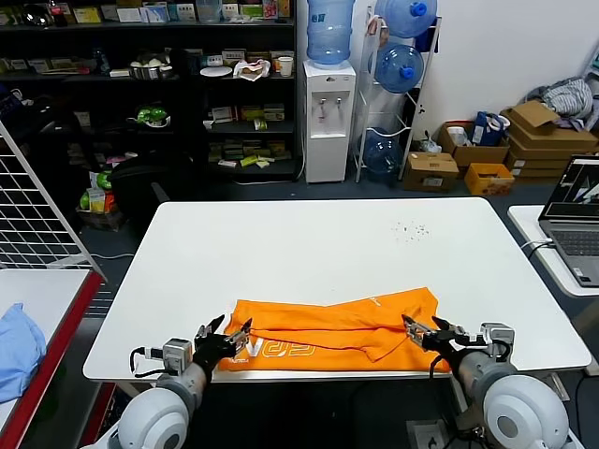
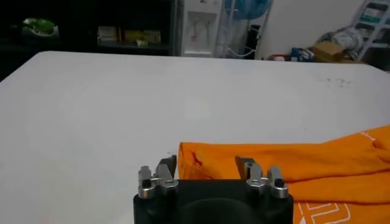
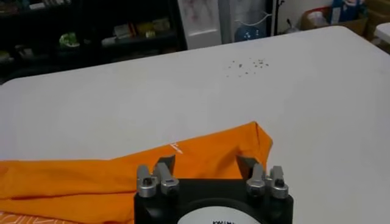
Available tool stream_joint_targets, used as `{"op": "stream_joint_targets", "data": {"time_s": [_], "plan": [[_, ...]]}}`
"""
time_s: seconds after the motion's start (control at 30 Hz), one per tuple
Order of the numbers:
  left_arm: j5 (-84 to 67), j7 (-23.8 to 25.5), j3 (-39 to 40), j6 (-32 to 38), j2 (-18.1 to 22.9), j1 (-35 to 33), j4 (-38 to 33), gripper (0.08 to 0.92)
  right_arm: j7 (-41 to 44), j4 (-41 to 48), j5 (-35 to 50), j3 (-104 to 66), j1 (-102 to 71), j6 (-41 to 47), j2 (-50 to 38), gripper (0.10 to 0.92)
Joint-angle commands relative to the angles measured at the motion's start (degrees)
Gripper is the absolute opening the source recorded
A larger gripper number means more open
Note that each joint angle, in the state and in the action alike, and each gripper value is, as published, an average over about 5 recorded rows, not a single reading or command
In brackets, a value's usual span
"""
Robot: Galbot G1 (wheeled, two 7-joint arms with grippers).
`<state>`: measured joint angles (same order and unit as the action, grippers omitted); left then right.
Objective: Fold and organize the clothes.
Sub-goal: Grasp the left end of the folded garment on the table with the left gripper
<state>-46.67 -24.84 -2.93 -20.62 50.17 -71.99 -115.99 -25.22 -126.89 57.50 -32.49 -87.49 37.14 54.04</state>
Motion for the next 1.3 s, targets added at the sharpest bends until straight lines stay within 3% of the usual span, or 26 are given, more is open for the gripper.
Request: {"op": "stream_joint_targets", "data": {"time_s": [0.03, 0.17, 0.3, 0.57, 1.07, 1.3], "plan": [[0.8, 0.6, -0.2, 0.9, 2.8, 0.1, 4.1, 0.727, 0.4, -0.9, -0.6, -1.0, -1.7, 0.0, 0.6, 0.837], [0.3, 0.7, 0.3, 1.0, 3.9, 1.4, 5.5, 0.839, 0.5, -0.7, -0.9, -1.0, -1.9, -0.1, 1.0, 0.911], [0.2, 0.9, 1.1, 1.1, 4.1, 2.5, 7.2, 0.911, 0.6, -0.6, -1.1, -1.0, -2.0, -0.2, 1.2, 0.92], [0.3, 0.7, 2.3, 1.3, 4.1, 3.7, 8.6, 0.906, 0.7, -0.3, -1.2, -1.1, -1.9, -0.3, 1.5, 0.921], [0.5, 0.3, 3.3, 1.6, 4.1, 3.1, 7.8, 0.521, 0.8, 0.3, -1.8, -1.0, -2.0, -0.6, 2.0, 0.921], [0.5, 0.0, 3.3, 1.7, 4.1, 2.5, 6.9, 0.287, 0.9, 0.4, -2.2, -0.7, -1.9, -0.9, 2.3, 0.921]]}}
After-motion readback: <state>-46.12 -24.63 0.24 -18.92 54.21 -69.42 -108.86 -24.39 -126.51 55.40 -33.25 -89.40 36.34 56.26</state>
